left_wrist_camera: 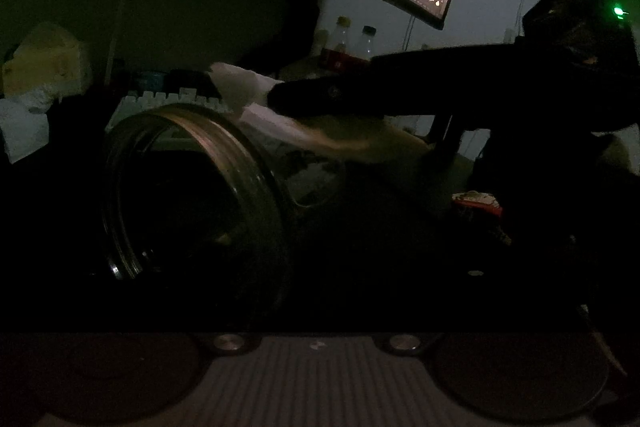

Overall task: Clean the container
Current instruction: 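Wipe the jar's inner wall with the towel in the right tool, then keep wiping inside the jar with the towel in the right tool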

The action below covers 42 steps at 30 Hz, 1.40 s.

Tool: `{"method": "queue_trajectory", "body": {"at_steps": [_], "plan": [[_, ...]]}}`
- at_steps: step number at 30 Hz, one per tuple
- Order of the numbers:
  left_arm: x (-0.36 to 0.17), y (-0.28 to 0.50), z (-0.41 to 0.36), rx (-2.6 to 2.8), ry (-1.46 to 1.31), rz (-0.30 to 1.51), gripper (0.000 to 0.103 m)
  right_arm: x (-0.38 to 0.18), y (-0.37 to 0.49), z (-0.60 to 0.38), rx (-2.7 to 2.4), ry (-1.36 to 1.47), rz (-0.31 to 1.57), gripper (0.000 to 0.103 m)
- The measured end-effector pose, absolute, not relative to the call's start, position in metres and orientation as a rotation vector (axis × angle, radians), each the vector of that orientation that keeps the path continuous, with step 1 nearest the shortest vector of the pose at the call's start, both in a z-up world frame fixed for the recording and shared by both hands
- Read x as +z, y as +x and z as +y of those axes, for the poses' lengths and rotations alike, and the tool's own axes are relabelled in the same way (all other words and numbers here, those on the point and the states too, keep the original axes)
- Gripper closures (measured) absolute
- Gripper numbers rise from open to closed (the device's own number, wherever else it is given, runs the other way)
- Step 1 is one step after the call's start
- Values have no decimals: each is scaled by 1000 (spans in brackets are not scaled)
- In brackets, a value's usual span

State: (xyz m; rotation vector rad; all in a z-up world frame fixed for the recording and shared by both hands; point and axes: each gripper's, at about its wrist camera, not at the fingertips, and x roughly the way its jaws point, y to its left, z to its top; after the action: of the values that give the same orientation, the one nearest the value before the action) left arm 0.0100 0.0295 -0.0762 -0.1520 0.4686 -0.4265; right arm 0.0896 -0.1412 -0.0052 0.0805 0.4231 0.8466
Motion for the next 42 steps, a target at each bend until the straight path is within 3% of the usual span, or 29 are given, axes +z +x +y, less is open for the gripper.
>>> {"method": "queue_trajectory", "body": {"at_steps": [42], "plan": [[-77,4,21,-406,-143,463,0,-3,70,-119,743,71,433,92]]}}
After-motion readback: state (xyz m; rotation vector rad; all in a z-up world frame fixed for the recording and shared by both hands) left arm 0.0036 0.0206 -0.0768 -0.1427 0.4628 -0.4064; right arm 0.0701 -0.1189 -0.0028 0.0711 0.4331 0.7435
